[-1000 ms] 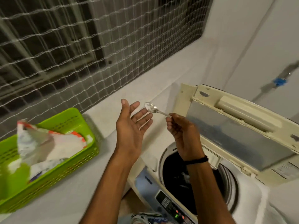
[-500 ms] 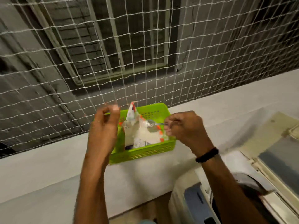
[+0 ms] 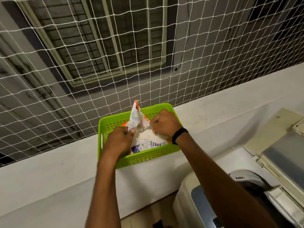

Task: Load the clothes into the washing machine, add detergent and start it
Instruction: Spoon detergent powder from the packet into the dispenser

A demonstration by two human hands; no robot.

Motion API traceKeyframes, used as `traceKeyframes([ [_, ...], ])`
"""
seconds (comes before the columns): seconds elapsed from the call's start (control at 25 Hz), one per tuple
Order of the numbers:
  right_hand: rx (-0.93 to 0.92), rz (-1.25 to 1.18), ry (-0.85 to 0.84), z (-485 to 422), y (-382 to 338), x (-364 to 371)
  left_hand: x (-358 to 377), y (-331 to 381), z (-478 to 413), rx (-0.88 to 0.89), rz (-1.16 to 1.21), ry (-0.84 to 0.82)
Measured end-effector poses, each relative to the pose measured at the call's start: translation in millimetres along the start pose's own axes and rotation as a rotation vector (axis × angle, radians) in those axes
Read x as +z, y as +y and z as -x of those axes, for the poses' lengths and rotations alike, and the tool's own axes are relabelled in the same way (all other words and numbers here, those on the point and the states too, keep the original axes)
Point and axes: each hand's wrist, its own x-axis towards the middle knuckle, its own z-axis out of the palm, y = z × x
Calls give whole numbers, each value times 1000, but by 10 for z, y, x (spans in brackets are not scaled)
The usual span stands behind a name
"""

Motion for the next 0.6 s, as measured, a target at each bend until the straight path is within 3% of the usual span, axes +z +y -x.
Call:
traceKeyframes([
  [0.2,87,-34,-184,20,10,-1,-28,-44,15,32,110,36],
  [0.32,187,-245,-247,65,-8,-28,-32,-23,57,30,86,38],
  [0.6,201,-407,-77,137,158,-128,-51,16,113,11,63,-10],
])
